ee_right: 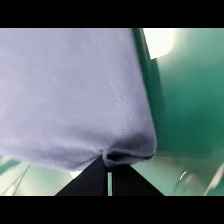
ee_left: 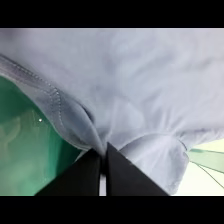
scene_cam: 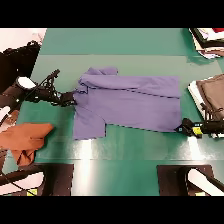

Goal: Fold the shirts.

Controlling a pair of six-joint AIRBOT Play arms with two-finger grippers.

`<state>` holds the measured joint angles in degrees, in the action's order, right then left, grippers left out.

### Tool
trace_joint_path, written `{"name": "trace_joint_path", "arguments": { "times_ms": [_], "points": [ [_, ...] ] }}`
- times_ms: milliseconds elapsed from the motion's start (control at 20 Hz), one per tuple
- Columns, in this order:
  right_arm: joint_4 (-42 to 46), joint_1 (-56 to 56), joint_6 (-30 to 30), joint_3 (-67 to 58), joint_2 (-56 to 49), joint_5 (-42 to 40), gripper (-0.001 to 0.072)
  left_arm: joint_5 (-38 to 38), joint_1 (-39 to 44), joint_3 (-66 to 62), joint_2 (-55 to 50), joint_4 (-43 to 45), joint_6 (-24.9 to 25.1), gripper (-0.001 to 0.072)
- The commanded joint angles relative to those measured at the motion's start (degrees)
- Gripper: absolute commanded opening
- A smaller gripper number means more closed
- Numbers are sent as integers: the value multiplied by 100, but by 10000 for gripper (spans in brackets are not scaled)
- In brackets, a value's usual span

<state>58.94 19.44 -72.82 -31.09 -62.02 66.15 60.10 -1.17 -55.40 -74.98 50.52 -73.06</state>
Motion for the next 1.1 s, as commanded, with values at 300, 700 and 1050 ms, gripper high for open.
{"name": "trace_joint_path", "arguments": {
  "times_ms": [300,700,1050],
  "points": [
    [-92,-431,-24,-2116,1829,26,14,136,-7,-1045,2022,94,-160,25],
    [181,-603,-26,-5737,2505,-2,14,549,-7,-5252,2702,341,-616,25],
    [1003,-605,-511,-7643,1963,874,13,487,-7,-6620,2699,588,-916,25]
  ]
}}
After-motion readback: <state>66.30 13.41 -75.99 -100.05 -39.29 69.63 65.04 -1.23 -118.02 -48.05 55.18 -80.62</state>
